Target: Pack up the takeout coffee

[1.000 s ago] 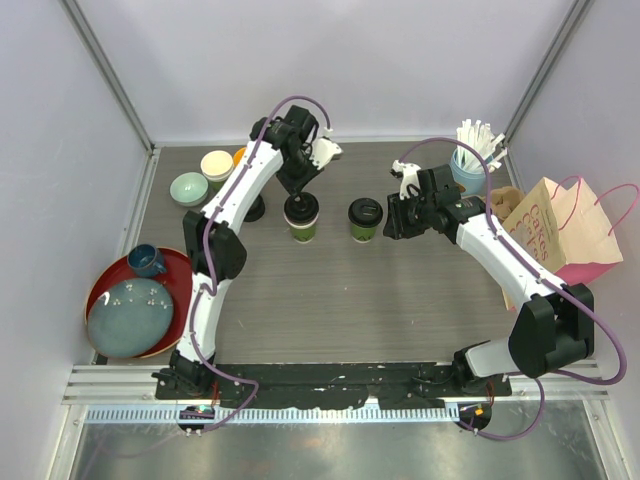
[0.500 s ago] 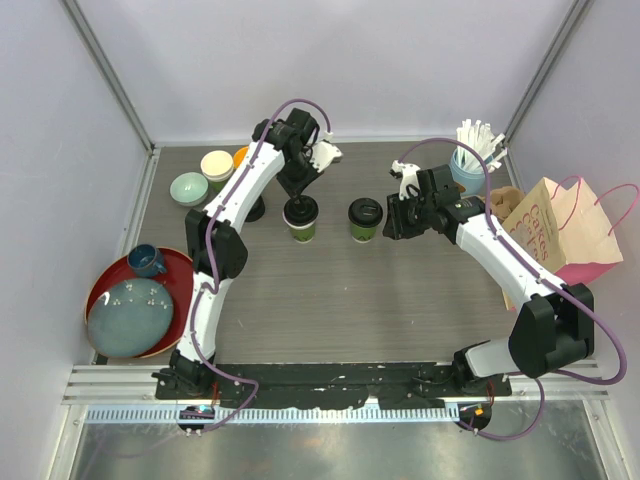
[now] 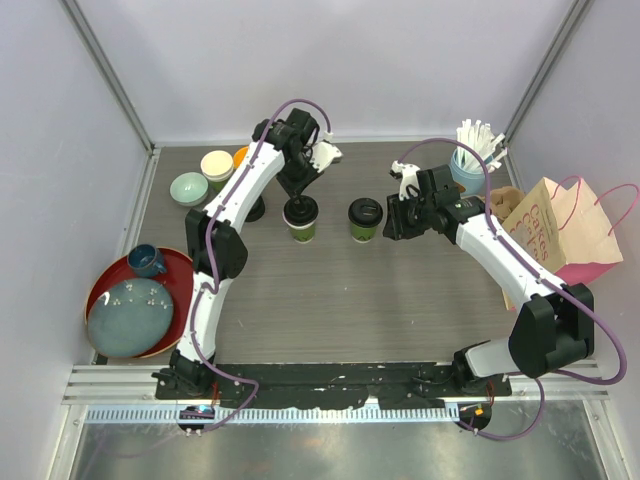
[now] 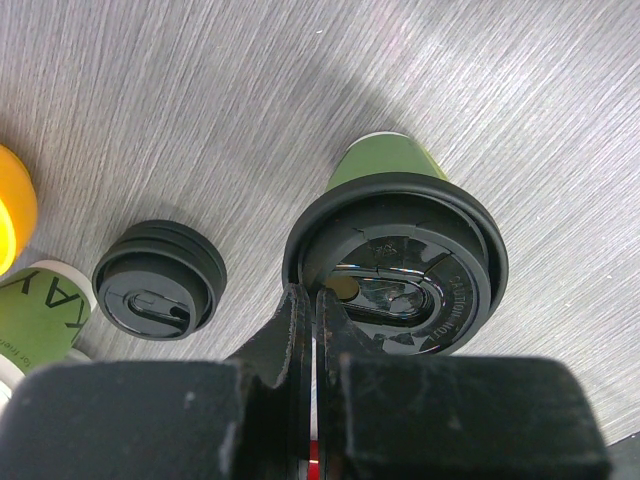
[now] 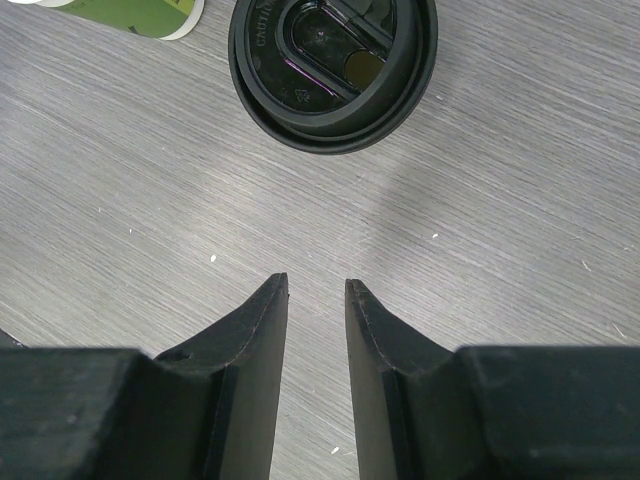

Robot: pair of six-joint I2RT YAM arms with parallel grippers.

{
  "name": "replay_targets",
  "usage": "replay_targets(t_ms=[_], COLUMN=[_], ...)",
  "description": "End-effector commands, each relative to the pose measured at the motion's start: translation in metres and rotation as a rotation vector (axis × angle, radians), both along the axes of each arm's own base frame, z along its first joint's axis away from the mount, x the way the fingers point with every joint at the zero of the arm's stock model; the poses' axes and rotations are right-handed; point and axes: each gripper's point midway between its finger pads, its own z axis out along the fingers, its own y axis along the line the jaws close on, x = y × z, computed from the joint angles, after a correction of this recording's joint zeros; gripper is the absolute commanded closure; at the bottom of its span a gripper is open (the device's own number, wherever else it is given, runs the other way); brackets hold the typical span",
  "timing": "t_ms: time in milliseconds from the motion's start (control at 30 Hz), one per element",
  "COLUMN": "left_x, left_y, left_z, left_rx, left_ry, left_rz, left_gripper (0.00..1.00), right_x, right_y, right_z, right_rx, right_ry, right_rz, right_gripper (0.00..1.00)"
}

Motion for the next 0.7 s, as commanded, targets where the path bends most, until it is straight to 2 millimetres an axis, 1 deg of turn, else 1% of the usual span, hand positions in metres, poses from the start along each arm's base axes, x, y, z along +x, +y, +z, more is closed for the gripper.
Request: replay_targets(t_ms=[0,233,467,533,667], left_x=[-0.053,-0.056,-0.059,-0.06,-0.063], left_y=[0.032,0.031,0.032,0.033,0.031], left_z=[0.017,0.03,0.037,0.038,0.032], left_rx=[0.096,0.076,0.062,0.059,0.061], left_ry=[0.16,0.141,0.137,0.138,0.163], left_rz=[-0.014,-0.023,-0.028,-0.032,-0.034], left_gripper=[1.0,1.0,1.0,1.0,1.0], right_x=[0.006,0.005,0.006,0.005,0.005], right_y=[0.004,0.005,0.005,0.005,0.005], right_z=[0.016,0.014,0.015,0.014,0.013], right_rx=[0.009,0.009,0.008,0.007,0.006], right_ry=[-0.051,-0.044,-0.045,-0.042,-0.037], right_rz=[0.018,0.018,0.021,0.021,0.025], right_gripper=[0.65,0.65,0.65,0.65,0.65])
